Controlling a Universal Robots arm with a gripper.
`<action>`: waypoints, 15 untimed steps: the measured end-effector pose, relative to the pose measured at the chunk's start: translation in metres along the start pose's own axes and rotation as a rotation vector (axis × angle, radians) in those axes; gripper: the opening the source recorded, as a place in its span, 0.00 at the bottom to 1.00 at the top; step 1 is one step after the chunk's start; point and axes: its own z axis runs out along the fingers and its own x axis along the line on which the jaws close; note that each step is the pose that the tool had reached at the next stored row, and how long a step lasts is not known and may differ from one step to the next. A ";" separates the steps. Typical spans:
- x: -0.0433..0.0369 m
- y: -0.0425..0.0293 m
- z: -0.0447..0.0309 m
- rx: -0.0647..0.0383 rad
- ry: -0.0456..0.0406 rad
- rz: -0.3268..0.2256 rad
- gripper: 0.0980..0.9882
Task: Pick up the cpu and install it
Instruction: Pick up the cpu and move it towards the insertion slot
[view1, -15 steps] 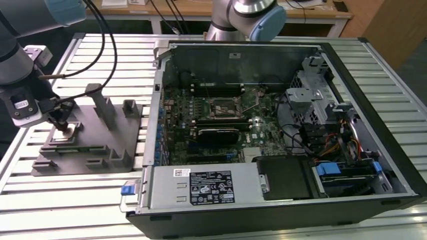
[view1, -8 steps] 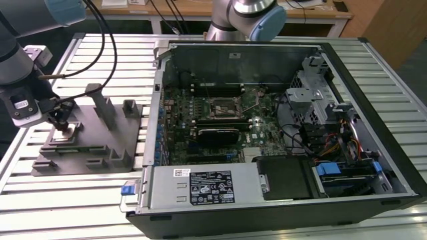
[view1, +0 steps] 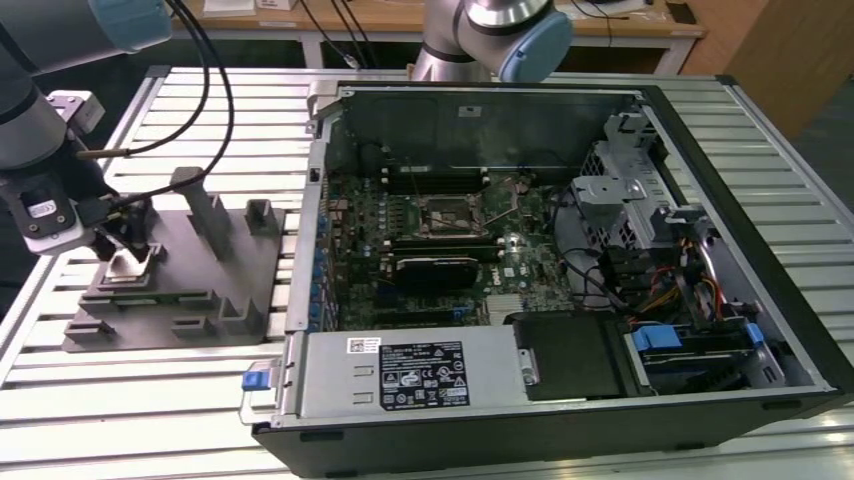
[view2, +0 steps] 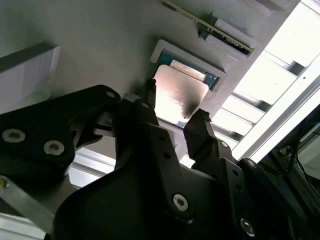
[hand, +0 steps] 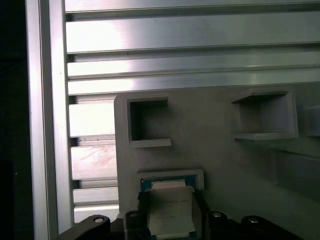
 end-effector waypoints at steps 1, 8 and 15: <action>0.0000 0.0000 0.0000 0.000 0.0000 0.000 0.41; 0.0002 0.0000 0.0000 0.000 0.0000 0.000 0.62; 0.0003 -0.0001 0.0012 0.000 0.0001 0.000 0.62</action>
